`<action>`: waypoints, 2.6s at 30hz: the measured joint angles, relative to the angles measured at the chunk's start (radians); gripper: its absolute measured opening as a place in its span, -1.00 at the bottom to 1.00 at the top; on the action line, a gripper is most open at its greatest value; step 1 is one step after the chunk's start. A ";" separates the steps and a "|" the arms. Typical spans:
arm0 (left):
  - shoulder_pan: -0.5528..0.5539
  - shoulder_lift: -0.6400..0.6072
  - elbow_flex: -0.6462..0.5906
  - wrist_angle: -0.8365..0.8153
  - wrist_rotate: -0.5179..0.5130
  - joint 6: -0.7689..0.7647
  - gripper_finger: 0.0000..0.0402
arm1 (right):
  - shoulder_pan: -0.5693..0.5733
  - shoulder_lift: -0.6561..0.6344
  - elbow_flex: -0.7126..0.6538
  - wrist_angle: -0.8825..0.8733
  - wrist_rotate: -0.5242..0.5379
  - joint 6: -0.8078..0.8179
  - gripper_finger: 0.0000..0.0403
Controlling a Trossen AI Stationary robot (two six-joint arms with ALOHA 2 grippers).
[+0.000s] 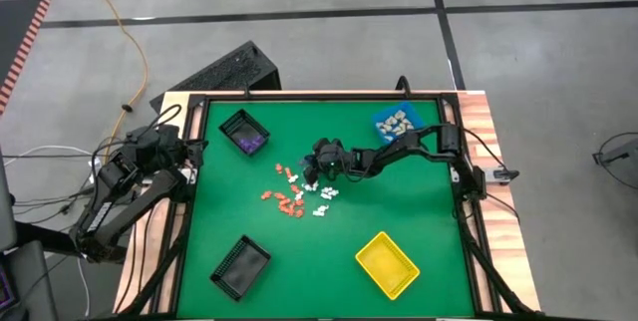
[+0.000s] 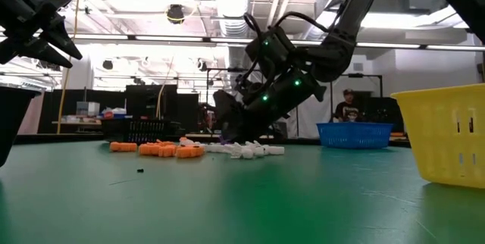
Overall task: Sort Halloween decoration
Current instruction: Put the purple spider toy into the top black basket
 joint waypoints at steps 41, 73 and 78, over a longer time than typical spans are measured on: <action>0.000 0.000 0.000 0.000 -0.006 0.006 -0.29 | -0.063 0.235 0.803 -0.210 -0.203 -0.302 -0.92; 0.000 0.000 0.000 0.001 0.003 0.010 -0.29 | -0.134 0.076 0.937 -0.801 -0.517 -0.545 -0.15; 0.000 0.000 0.000 0.000 0.015 0.011 -0.29 | -0.128 -0.153 0.900 -1.063 -0.503 -0.672 -0.24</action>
